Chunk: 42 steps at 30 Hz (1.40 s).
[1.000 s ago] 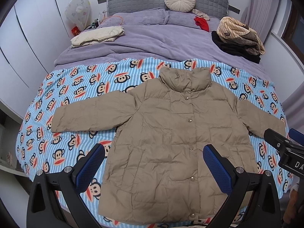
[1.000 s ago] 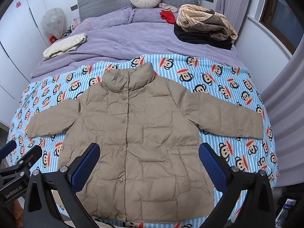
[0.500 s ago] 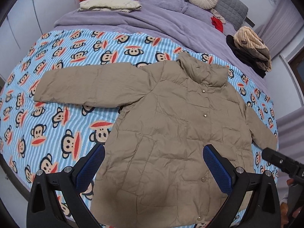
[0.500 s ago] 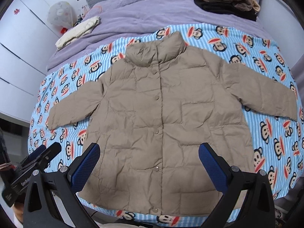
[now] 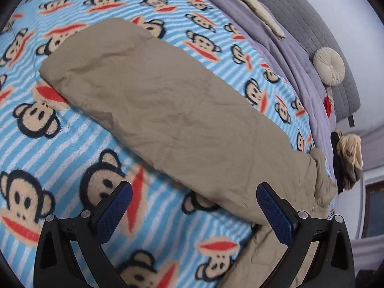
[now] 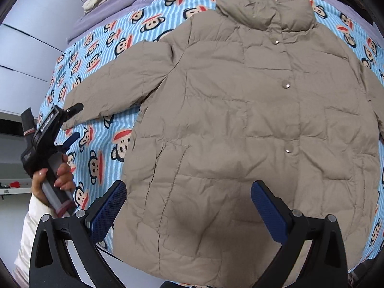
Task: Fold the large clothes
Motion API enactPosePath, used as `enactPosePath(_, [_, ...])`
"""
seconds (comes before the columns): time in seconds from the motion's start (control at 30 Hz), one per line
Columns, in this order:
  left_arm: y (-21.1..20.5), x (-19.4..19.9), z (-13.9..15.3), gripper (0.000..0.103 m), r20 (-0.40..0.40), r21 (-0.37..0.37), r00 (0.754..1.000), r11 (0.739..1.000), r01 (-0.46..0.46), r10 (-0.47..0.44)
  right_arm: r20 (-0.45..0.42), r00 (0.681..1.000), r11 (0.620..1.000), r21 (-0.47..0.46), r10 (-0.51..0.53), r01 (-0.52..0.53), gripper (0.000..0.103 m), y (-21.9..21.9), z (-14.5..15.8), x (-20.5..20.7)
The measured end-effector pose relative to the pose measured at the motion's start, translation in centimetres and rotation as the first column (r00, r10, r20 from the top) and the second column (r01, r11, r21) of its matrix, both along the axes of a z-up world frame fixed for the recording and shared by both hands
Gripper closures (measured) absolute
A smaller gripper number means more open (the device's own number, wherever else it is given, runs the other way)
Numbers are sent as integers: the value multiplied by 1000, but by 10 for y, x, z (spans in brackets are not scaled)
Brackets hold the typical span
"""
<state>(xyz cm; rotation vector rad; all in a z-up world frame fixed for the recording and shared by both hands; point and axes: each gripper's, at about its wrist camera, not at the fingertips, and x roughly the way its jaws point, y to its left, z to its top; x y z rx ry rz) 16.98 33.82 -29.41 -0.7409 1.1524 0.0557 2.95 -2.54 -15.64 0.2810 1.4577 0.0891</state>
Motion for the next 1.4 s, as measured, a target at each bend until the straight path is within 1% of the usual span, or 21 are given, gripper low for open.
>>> enactPosePath(0.13, [26,20,-26,0,9,-50,998,996,-67,68,-4,1000,1000,1,25,-25,0,16,-21,12])
enactPosePath(0.33, [50,51,-26,1,37,4,986,987,-160,160,35,999,999,4,39,-39,0,32,-33,51])
enactPosePath(0.37, [52,55,-25,7,37,23,984,984,-176,175,46,998,999,3,39,-40,0,34,-34,58])
enactPosePath(0.4, [54,58,-24,23,35,51,982,981,-188,186,54,998,999,4,41,-41,0,37,-35,66])
enactPosePath(0.43, [54,61,-24,32,36,76,982,979,-189,187,60,997,999,4,41,-42,0,40,-37,74])
enactPosePath(0.47, [56,62,-23,57,47,88,983,979,-181,178,64,997,999,7,43,-44,0,42,-39,81])
enactPosePath(0.5, [58,64,-22,86,67,72,985,984,-161,156,68,997,999,13,45,-46,0,46,-41,89])
enactPosePath(0.53, [61,64,-22,94,94,23,986,990,-142,139,75,996,999,21,47,-49,0,49,-44,96])
enactPosePath(0.57, [64,62,-19,95,110,-8,983,989,-145,145,86,995,998,26,50,-52,0,52,-46,103])
enactPosePath(0.6, [66,60,-12,95,129,-3,981,990,-144,143,99,994,998,29,53,-56,0,53,-47,110])
enactPosePath(0.67, [63,57,7,95,181,32,977,992,-123,115,141,989,997,54,50,-58,12,53,-49,123])
enactPosePath(0.7, [60,55,18,95,205,47,974,993,-106,94,154,987,995,77,49,-61,47,53,-53,128])
enactPosePath(0.73, [56,54,30,95,231,62,970,994,-87,70,144,988,992,107,48,-63,87,52,-61,135])
enactPosePath(0.77, [51,52,42,95,255,77,966,995,-68,47,120,992,988,143,34,-51,94,51,-70,142])
enactPosePath(0.83, [40,49,67,95,305,110,952,993,-31,-4,97,995,981,193,-2,-17,94,49,-87,151])
enactPosePath(0.97, [2,47,117,95,394,129,912,989,72,-118,61,998,978,207,15,-28,95,58,-120,160])
enactPosePath(1.03, [-27,46,139,95,433,146,883,980,133,-184,40,999,976,216,13,-21,95,57,-132,161])
enactPosePath(1.17, [-108,48,175,95,487,159,815,950,269,-313,5,1000,952,307,14,-14,94,39,-119,159])
enactPosePath(1.2, [-134,51,179,95,486,175,799,935,309,-355,7,1000,946,325,7,-9,94,29,-110,155])
enactPosePath(1.27, [-192,53,181,95,462,237,758,888,394,-459,26,1000,943,333,-8,-1,94,2,-92,146])
enactPosePath(1.4, [-304,52,161,95,398,265,685,791,551,-611,83,992,968,242,-96,74,94,-76,-61,118])
